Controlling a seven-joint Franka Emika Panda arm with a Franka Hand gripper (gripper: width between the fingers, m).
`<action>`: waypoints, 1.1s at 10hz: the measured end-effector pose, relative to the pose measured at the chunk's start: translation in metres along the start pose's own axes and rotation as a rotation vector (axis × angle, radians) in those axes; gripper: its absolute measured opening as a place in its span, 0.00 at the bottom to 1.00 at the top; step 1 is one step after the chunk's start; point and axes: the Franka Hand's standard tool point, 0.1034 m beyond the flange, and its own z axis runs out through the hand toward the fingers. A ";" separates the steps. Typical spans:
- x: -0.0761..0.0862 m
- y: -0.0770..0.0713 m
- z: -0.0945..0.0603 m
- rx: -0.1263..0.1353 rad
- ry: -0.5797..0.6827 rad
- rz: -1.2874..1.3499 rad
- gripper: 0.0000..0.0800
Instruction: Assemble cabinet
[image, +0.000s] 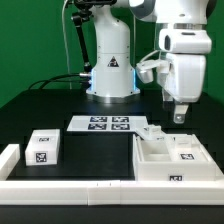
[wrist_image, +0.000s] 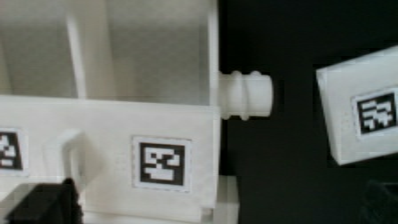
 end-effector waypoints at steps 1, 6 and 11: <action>-0.001 -0.004 -0.001 0.001 -0.008 -0.106 1.00; 0.001 -0.025 -0.001 0.015 -0.016 -0.171 1.00; 0.012 -0.074 0.019 0.050 0.013 -0.185 1.00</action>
Offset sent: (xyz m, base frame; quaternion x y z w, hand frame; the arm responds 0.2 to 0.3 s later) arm 0.0000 0.0000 0.0000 0.0000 0.0000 0.0000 1.0000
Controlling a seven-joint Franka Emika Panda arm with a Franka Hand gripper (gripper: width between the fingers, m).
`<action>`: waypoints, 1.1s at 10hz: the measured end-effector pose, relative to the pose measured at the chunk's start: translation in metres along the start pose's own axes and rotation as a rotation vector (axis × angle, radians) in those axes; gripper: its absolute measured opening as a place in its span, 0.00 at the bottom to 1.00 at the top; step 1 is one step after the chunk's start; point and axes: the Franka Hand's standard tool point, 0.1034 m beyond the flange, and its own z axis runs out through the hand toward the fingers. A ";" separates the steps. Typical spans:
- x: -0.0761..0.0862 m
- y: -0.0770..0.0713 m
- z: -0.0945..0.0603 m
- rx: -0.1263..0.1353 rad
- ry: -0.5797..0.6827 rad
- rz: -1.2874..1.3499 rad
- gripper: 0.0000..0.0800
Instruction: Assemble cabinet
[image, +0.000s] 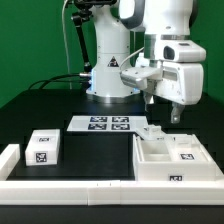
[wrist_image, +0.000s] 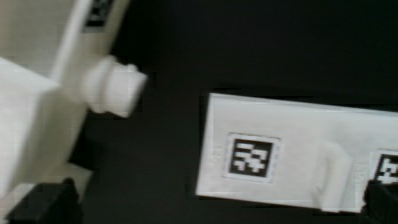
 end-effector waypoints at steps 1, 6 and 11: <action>0.004 -0.012 0.009 0.024 0.010 0.003 1.00; 0.008 -0.022 0.020 0.049 0.020 0.011 1.00; 0.012 -0.040 0.045 0.070 0.052 0.023 1.00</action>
Offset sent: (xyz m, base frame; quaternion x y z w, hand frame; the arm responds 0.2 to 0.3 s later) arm 0.0000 0.0000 0.0000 0.0000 0.0000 0.0000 1.0000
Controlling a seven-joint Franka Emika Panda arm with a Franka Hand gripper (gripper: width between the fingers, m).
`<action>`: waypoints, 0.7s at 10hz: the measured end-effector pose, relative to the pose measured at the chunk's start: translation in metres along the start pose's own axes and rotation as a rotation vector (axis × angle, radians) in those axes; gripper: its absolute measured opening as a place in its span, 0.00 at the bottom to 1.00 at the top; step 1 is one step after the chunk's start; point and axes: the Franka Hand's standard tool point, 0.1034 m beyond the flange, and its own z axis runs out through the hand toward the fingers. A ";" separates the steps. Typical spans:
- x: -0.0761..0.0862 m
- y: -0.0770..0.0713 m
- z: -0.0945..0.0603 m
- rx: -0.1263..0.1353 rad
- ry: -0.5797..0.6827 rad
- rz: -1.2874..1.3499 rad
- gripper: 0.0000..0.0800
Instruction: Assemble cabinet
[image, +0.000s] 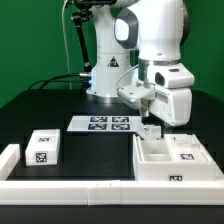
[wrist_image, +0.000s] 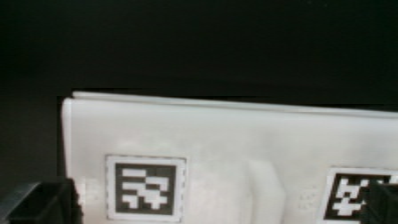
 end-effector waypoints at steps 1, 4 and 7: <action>0.000 -0.003 0.003 0.007 0.003 0.003 1.00; 0.001 -0.005 0.008 0.016 0.008 0.010 0.68; 0.002 -0.006 0.009 0.019 0.009 0.019 0.28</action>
Offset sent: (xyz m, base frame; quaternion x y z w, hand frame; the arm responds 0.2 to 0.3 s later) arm -0.0011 0.0080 -0.0047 -0.0008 0.0083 0.0009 1.0000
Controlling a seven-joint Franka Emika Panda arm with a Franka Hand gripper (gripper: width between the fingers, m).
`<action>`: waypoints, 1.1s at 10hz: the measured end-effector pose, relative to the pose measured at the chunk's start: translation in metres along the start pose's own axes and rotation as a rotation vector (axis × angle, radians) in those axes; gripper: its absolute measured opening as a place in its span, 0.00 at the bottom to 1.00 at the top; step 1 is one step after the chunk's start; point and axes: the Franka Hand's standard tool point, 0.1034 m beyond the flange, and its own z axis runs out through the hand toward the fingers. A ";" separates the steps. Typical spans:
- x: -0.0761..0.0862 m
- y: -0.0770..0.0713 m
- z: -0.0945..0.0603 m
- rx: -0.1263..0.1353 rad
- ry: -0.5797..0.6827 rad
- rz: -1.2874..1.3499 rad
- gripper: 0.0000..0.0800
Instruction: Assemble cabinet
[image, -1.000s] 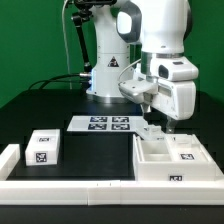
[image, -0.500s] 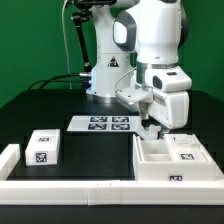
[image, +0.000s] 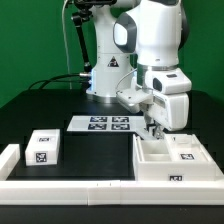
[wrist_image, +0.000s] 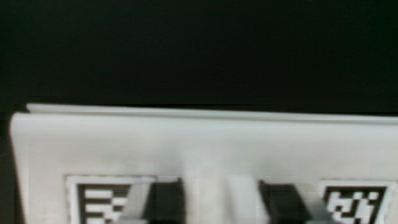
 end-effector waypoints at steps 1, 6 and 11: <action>-0.001 0.002 -0.001 -0.003 -0.002 0.002 0.08; -0.002 0.001 -0.001 -0.002 -0.002 0.006 0.09; -0.012 -0.002 -0.018 0.013 -0.027 0.122 0.09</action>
Offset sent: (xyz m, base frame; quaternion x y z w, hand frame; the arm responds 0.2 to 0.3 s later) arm 0.0000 0.0000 0.0000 0.0000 0.0000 0.0000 1.0000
